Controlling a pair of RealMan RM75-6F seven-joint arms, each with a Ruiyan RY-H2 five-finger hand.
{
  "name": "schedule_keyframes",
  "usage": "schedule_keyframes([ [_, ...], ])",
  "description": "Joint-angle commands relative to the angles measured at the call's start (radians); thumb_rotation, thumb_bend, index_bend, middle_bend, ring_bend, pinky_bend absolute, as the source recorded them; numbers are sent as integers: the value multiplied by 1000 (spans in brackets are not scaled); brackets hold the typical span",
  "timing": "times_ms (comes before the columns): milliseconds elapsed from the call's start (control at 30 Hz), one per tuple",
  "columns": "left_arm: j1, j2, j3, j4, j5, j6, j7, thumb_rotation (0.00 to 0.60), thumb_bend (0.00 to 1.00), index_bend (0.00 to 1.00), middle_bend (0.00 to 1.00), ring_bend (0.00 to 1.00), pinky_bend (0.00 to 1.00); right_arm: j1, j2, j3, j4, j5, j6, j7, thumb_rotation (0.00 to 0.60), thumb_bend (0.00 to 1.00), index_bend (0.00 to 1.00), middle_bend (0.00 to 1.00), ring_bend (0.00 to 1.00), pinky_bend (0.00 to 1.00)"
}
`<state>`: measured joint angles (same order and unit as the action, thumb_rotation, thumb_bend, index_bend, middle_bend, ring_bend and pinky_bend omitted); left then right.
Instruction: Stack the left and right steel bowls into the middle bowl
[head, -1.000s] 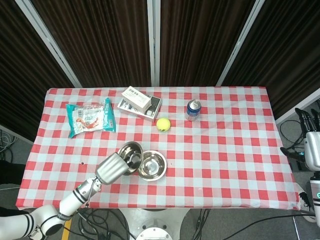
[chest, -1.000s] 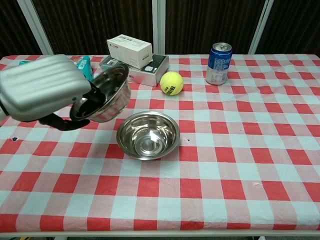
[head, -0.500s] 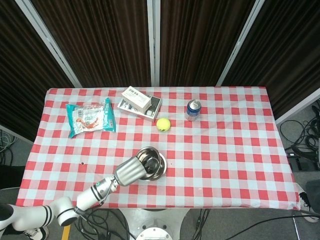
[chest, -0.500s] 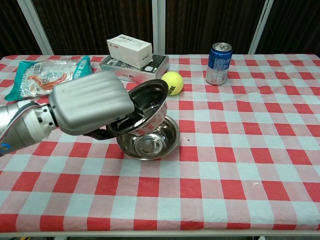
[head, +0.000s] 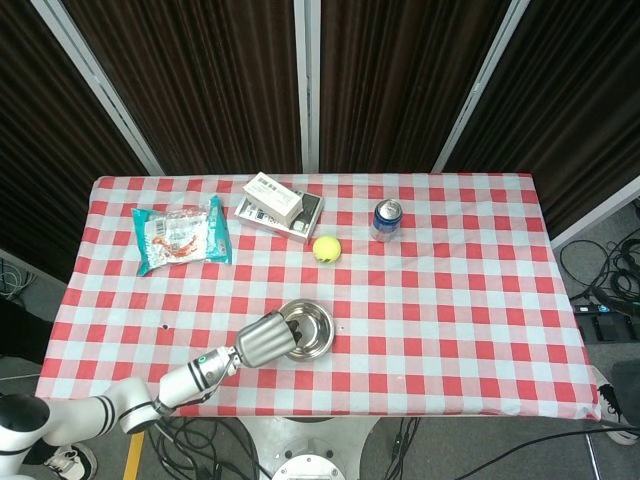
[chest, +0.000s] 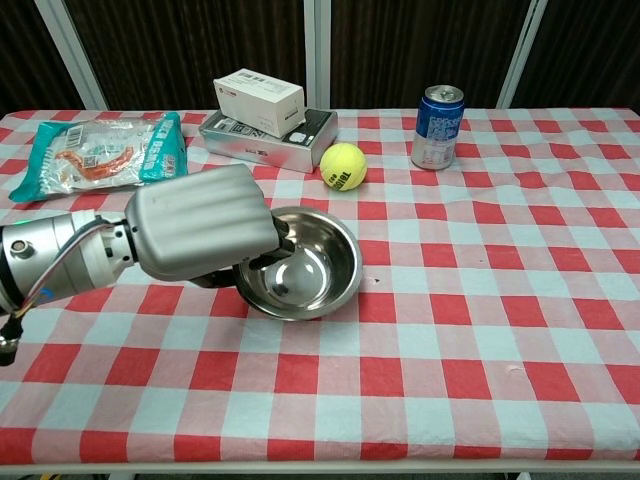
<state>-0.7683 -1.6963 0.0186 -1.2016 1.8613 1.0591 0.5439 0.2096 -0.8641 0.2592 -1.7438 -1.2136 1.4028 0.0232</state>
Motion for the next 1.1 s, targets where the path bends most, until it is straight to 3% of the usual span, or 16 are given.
schedule_keyframes([
  [33, -7, 15, 8, -7, 5, -2, -6, 600, 234, 550, 572, 931, 956, 0, -1, -1, -1, -2, -2, -2, 600, 14, 0, 127, 0, 0],
  [167, -12, 56, -10, -40, -5, 9, 19, 600, 210, 439, 516, 908, 942, -2, 2, 1, -4, -5, 2, 3, 600, 14, 0, 127, 0, 0],
  [400, 37, 247, -74, -225, -131, -6, 196, 600, 207, 438, 515, 901, 936, -5, 12, 4, -18, -14, 8, 6, 600, 14, 0, 128, 0, 0],
  [533, 111, 330, -101, -259, -218, 67, 217, 600, 196, 449, 510, 862, 900, -8, 8, -6, -21, -35, 10, 6, 600, 14, 0, 130, 0, 0],
  [633, 189, 351, -117, -246, -304, 148, 147, 600, 181, 448, 478, 755, 818, -9, -6, -17, -13, -67, 15, 18, 600, 14, 0, 135, 0, 0],
  [733, 284, 350, -116, -256, -400, 222, 42, 600, 162, 402, 417, 576, 712, -4, -13, -42, 3, -102, -12, 24, 600, 12, 0, 143, 0, 0],
  [900, 400, 348, -93, -269, -478, 296, -131, 600, 78, 215, 178, 196, 384, 9, -43, -86, 36, -114, -73, -35, 600, 0, 0, 94, 0, 0],
  [1000, 451, 335, -88, -229, -481, 354, -218, 600, 51, 190, 143, 139, 297, 2, -112, -102, 100, -143, -35, -75, 600, 0, 0, 65, 0, 0],
  [1100, 487, 343, -80, -204, -489, 380, -250, 600, 49, 189, 143, 132, 270, -10, -175, -122, 167, -172, -3, -94, 600, 0, 0, 47, 0, 0],
])
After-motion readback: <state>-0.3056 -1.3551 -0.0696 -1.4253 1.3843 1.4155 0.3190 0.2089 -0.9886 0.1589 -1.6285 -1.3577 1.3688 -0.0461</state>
